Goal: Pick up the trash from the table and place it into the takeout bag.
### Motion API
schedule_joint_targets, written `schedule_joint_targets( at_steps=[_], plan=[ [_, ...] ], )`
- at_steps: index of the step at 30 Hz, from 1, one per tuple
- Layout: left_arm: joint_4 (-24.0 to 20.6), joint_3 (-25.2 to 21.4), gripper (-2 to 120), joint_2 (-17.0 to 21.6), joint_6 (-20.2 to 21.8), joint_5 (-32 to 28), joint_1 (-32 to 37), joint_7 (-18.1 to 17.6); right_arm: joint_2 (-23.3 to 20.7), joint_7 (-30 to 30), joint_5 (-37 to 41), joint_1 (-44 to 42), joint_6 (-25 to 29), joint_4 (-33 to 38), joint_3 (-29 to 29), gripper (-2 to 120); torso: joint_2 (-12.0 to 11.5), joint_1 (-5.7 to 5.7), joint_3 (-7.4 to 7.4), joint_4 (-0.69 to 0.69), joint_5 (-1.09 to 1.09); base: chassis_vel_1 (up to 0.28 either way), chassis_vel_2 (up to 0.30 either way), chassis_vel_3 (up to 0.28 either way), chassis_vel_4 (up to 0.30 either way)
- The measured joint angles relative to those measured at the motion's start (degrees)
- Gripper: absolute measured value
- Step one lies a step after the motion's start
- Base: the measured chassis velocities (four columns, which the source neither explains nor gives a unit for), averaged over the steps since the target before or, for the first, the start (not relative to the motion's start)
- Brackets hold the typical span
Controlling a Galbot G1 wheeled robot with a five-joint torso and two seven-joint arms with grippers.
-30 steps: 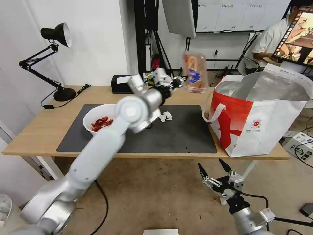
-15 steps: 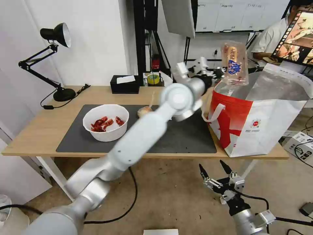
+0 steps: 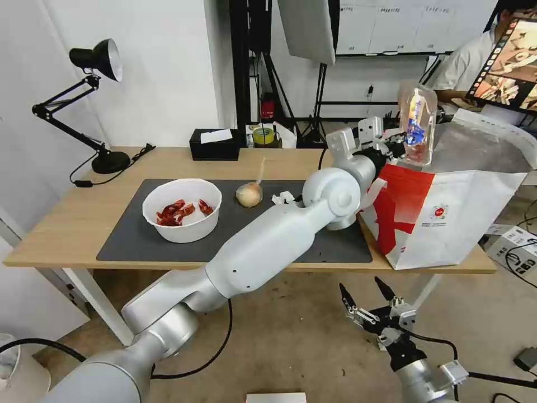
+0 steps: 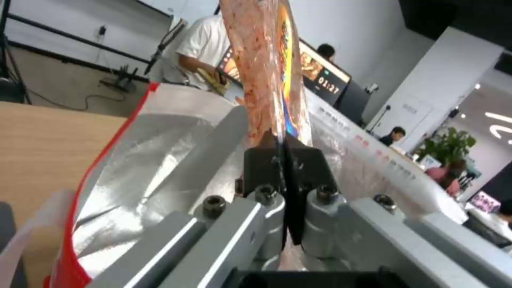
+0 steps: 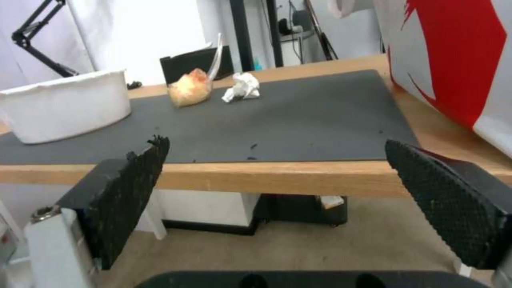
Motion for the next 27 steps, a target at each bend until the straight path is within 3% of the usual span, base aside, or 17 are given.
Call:
schedule_joint_targets(
  at_steps=[17,26,27],
  plan=[
    [-0.5,2.0,0,0.4,2.1,1.1,0.4,1.2,0.6,0.1,0.1,0.3,0.1,-0.8,-0.2,100,0.0,0.0,0.0,0.0,0.0,0.0,0.0,0.0,0.0],
    [-0.2,2.2,27,0.2,2.7,0.7,0.6,1.0,0.4,0.3,0.2,0.9,0.0,-1.1,-0.6,100,0.0,0.0,0.0,0.0,-0.01,0.0,0.0,0.0,0.0],
    [-0.2,2.2,35,0.2,2.7,0.6,0.6,0.9,0.4,0.3,0.2,0.9,0.0,-1.2,-0.7,100,0.0,0.0,0.0,0.0,0.0,0.0,0.0,0.0,0.0]
  ],
)
